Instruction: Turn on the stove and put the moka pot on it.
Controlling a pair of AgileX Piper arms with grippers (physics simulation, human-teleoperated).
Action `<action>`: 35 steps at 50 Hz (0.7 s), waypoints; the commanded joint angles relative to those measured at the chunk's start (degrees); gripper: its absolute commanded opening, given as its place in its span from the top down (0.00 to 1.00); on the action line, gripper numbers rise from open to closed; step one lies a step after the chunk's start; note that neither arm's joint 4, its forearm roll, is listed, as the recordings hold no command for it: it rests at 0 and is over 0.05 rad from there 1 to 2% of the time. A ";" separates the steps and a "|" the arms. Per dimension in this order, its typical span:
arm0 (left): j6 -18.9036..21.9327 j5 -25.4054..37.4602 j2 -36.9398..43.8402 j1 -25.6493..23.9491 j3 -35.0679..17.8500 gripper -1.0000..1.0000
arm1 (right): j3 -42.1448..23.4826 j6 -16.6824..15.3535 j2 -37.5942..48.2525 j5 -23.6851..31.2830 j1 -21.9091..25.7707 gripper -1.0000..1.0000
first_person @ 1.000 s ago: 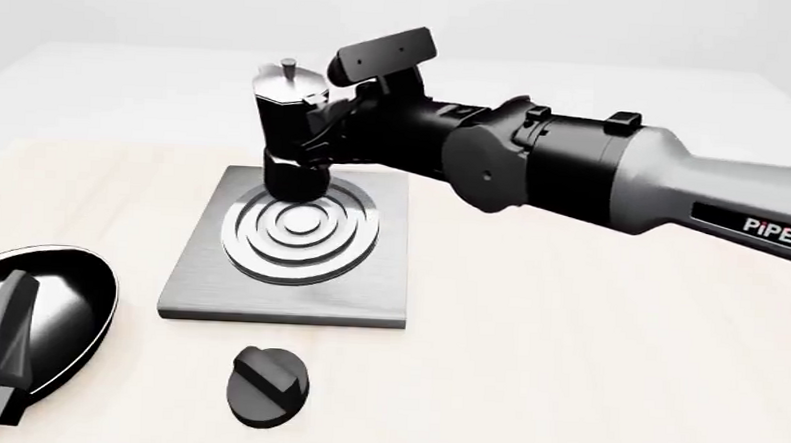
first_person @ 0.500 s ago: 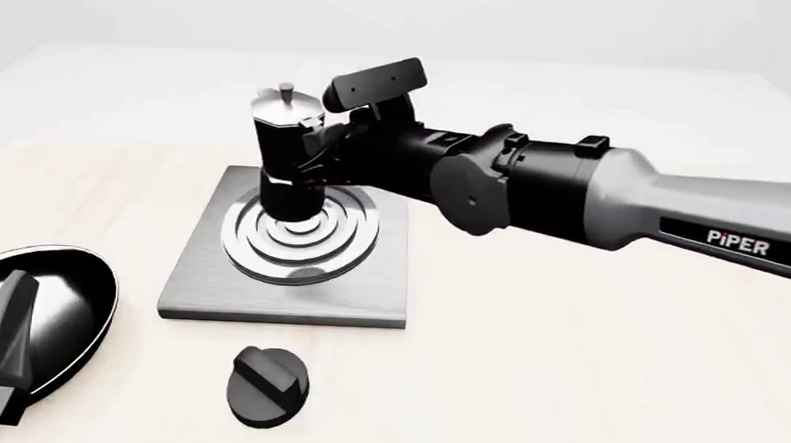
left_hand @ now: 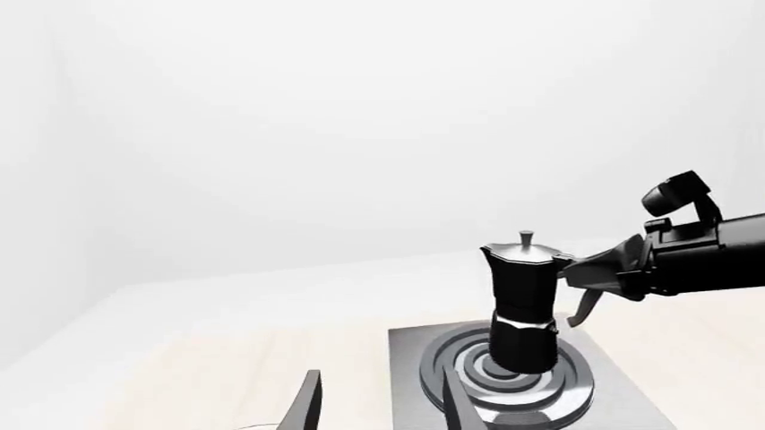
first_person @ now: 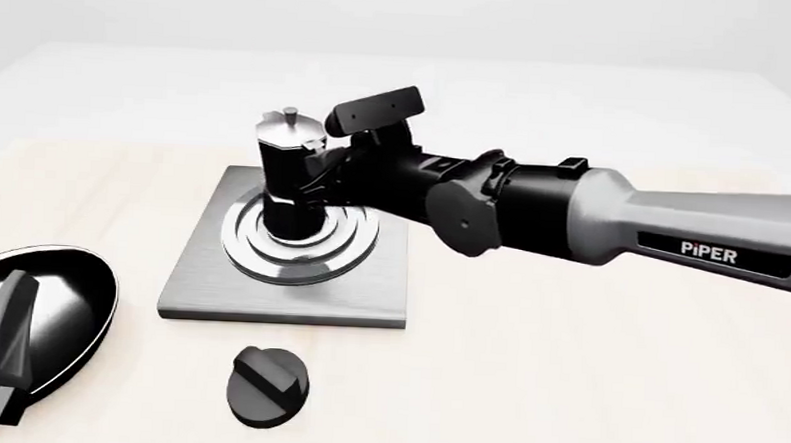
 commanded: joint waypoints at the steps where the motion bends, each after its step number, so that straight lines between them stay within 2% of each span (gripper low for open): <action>1: -0.09 0.01 0.00 0.07 0.00 0.00 | -0.97 0.80 1.37 -1.10 -0.04 1.00; 20: -0.43 0.09 0.01 0.38 0.00 0.00 | -6.20 0.14 7.46 -0.99 -1.19 1.00; 35: -0.34 0.33 0.02 0.30 0.00 0.00 | -8.04 0.86 11.45 -2.19 -2.19 1.00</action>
